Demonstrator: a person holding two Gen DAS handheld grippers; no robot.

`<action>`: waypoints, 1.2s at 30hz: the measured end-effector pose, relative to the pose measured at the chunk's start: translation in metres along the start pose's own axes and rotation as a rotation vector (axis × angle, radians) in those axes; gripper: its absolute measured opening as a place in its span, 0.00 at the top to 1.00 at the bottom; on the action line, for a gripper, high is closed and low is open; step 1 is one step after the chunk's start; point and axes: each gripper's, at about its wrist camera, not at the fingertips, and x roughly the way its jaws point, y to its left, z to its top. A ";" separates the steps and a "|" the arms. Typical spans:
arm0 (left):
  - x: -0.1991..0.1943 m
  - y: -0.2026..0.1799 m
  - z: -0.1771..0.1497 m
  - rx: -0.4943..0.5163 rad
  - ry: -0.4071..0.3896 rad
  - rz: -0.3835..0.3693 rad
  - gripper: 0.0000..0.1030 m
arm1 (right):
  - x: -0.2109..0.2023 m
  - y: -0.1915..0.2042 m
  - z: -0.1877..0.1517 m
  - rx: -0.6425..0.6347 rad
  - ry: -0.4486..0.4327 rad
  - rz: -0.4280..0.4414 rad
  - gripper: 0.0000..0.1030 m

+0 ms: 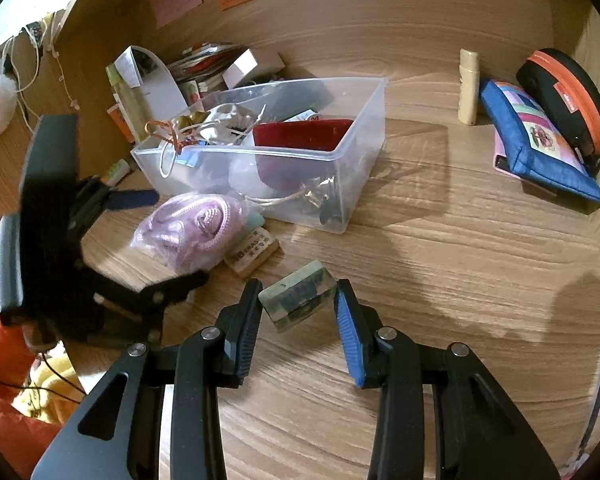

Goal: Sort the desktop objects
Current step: 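Lift the pink rope bag with the left gripper while the right grasps the green flower eraser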

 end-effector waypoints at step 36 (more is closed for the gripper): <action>-0.029 0.035 -0.028 0.107 -0.030 -0.109 0.27 | 0.005 0.032 -0.001 -0.071 0.074 0.030 0.67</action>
